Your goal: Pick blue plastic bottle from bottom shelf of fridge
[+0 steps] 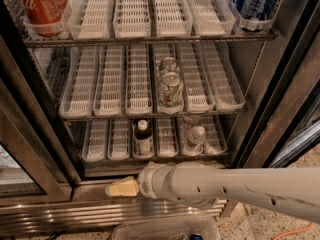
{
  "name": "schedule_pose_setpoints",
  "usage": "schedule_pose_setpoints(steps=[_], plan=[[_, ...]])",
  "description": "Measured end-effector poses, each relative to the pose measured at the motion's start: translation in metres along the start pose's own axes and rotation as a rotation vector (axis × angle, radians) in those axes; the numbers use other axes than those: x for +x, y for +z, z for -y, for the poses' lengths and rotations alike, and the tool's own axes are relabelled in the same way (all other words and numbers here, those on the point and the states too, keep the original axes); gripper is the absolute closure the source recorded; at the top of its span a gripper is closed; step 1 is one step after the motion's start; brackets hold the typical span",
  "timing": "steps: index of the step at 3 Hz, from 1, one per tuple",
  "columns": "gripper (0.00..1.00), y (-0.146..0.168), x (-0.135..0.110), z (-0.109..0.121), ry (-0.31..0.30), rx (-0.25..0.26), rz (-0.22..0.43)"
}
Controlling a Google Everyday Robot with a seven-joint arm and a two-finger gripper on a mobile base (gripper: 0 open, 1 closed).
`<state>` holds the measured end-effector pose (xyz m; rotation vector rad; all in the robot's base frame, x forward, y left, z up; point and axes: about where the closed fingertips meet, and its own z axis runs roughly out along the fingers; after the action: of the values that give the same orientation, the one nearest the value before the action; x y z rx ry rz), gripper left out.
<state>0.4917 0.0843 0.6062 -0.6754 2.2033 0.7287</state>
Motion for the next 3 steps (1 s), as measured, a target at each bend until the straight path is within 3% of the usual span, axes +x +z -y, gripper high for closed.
schedule_pose_setpoints(steps=[1, 2, 3], plan=[[0.00, 0.016, 0.022, 0.024, 0.069, -0.043, 0.014], [0.00, 0.040, 0.033, 0.040, 0.119, -0.054, 0.024], [0.00, 0.051, 0.025, 0.053, 0.143, -0.030, 0.070]])
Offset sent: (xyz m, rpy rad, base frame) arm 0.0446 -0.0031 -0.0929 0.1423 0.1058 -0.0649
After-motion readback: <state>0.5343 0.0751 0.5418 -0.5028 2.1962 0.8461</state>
